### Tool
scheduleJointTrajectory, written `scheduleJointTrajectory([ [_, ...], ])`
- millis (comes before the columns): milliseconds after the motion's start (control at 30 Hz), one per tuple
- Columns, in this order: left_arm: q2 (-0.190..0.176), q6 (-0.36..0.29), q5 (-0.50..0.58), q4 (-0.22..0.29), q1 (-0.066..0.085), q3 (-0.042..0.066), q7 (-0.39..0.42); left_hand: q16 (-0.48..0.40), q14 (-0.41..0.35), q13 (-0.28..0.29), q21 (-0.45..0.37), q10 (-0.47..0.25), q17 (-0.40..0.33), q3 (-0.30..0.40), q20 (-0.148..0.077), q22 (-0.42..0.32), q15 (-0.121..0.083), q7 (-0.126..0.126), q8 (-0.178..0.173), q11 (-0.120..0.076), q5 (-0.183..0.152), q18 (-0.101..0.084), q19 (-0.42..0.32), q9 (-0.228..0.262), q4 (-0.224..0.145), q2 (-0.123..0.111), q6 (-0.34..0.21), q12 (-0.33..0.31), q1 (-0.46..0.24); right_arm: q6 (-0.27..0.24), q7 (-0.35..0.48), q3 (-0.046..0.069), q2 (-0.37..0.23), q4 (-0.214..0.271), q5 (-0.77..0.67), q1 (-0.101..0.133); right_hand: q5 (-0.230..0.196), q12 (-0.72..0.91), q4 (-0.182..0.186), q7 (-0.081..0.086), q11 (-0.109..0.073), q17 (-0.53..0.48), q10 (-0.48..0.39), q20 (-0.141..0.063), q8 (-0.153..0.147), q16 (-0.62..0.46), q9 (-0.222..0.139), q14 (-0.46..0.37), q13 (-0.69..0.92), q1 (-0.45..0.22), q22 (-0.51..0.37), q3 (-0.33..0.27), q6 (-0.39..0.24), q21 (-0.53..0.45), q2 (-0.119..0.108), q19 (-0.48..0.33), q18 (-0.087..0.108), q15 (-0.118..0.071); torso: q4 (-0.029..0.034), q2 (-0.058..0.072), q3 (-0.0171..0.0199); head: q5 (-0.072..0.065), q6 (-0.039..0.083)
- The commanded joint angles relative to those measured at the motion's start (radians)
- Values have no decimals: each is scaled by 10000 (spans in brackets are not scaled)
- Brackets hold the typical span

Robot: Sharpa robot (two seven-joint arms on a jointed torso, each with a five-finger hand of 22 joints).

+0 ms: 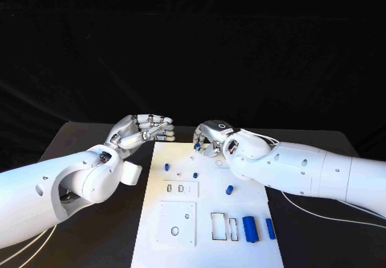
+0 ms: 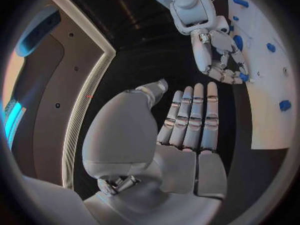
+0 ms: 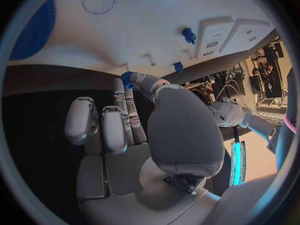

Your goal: Assemble the parts on the task board

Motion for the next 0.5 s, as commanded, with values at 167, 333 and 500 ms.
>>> scheduleJointTrajectory([
  [167, 32, 180, -22, 28, 21, 10, 46, -49, -25, -2, -64, -18, 9, 37, 55, -8, 45, 181, -30, 56, 11, 114, -18, -9, 5, -60, -74, -50, 13, 263, 98, 3, 117, -128, 50, -8, 25, 40, 15, 73, -43, 2, 83, -14, 31, 39, -3, 302, 12, -72, 7, 74, 2, 27, 49, 33, -66, -35, 8, 10, -3, 0, -9],
  [333, 31, 178, -22, 33, 27, 10, 46, -49, -25, -2, -64, -18, 9, 37, 55, -8, 45, 181, -30, 56, 11, 114, -18, -9, 5, -60, -74, -50, 13, 308, 111, 3, 178, -188, 67, -9, 22, 28, 22, 80, -35, -9, 70, -11, 29, 40, 16, 300, 17, -97, 0, 78, -25, 21, 26, 23, -64, -30, 0, 18, -2, 7, -11],
  [500, 39, 178, -22, 35, 37, 10, 46, -49, -25, -2, -64, -18, 9, 37, 55, -8, 45, 181, -30, 56, 11, 114, -18, -9, 5, -60, -74, -50, 13, 478, 101, 2, 245, -278, 76, -10, 20, 13, 31, 89, -26, -23, 50, -7, 24, 39, 35, 296, 20, -123, -3, 85, -57, 16, 3, 13, -63, -23, 14, 21, -10, -2, -21],
])
